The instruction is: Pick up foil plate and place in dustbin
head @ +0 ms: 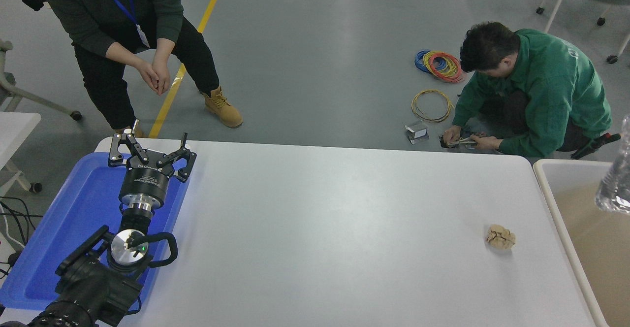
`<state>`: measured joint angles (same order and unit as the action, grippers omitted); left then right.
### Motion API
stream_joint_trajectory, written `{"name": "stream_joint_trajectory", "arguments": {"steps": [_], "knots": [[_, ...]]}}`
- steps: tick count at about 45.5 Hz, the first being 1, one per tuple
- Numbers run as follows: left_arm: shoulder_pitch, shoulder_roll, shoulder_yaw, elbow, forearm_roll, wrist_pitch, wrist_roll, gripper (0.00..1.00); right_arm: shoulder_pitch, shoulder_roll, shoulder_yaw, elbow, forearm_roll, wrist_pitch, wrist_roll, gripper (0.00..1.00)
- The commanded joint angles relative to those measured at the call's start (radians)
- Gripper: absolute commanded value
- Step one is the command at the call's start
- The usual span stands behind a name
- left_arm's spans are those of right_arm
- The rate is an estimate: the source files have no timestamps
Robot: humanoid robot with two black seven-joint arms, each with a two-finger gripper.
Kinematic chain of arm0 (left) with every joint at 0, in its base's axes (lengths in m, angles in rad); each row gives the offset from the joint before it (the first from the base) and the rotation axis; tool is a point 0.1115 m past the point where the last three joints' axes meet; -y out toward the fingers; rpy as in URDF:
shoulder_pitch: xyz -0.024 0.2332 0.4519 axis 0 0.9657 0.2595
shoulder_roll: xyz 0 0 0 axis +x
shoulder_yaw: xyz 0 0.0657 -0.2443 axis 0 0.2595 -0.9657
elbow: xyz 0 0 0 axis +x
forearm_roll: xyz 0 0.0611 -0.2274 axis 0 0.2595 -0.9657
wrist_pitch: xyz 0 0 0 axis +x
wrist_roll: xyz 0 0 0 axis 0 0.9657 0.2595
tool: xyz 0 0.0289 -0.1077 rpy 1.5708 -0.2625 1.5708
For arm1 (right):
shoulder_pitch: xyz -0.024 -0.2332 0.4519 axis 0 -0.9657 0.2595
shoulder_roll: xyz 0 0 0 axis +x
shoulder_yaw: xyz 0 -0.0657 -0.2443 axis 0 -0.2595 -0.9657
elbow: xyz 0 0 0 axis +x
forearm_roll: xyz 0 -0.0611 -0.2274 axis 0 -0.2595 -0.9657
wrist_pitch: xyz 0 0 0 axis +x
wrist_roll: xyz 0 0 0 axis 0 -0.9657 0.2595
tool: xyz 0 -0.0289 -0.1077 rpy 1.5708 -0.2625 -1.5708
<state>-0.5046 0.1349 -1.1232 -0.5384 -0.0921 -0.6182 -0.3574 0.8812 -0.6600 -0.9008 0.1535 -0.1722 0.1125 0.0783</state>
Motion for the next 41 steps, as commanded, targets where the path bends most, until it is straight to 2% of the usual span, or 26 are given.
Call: {"name": "stream_joint_trajectory", "arguments": {"steps": [1, 11, 40, 41], "knots": [[0.000, -0.001, 0.000, 0.000, 0.000, 0.000, 0.000, 1.00, -0.179, 0.074, 0.102, -0.057, -0.004, -0.145, -0.003, 0.00], [0.000, -0.001, 0.000, 0.000, 0.000, 0.000, 0.000, 1.00, -0.257, 0.115, 0.111, -0.098, 0.007, -0.188, -0.003, 0.00], [0.000, 0.000, 0.000, 0.000, 0.000, 0.000, 0.000, 1.00, -0.294, 0.120, 0.135, -0.100, 0.008, -0.192, -0.005, 0.00], [0.000, 0.000, 0.000, 0.000, 0.000, 0.000, 0.000, 1.00, -0.292, 0.118, 0.138, -0.100, 0.010, -0.194, -0.005, 0.09]]}}
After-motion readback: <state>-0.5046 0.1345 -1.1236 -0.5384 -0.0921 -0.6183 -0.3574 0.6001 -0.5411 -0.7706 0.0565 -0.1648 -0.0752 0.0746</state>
